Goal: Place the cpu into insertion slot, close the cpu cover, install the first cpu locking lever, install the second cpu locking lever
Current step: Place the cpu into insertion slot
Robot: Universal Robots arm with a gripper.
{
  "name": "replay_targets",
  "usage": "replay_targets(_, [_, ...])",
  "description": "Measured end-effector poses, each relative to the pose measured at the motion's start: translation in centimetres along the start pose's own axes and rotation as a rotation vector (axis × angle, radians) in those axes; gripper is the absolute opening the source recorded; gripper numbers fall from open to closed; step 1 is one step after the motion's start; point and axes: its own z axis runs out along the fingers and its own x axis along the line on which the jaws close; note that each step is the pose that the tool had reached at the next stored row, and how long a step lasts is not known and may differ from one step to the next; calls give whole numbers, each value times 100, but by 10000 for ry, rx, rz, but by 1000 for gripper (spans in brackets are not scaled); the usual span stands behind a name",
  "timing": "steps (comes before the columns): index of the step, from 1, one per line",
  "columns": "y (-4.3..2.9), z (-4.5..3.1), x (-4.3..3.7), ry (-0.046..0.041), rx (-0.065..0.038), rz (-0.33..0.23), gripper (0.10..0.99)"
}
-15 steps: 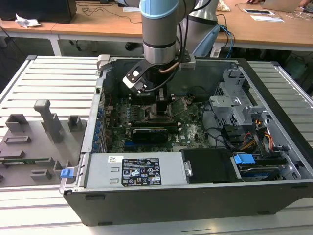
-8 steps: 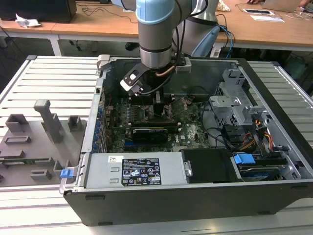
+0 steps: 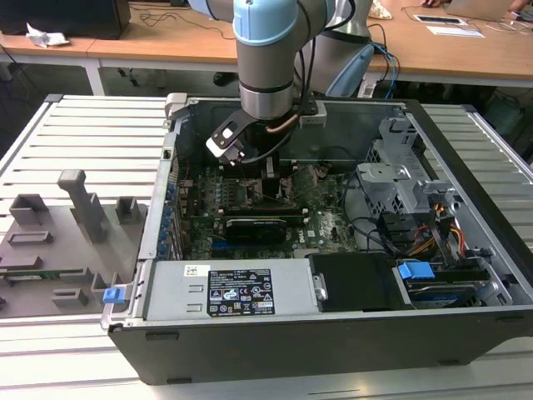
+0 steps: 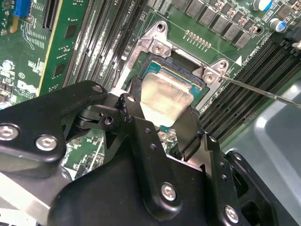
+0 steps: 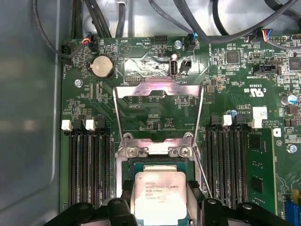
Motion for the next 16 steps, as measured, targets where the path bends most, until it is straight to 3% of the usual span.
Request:
replay_targets(7, [-4, 34, 9, -32, -1, -1, 529])
replay_targets(8, [-4, 33, 9, -37, 0, -2, 537])
replay_targets(9, [-4, 34, 9, -42, 0, -2, 604])
replay_targets(11, [-4, 34, 9, -47, 0, -3, 604])
replay_targets(16, [11, -56, 11, -42, 68, 0, 604])
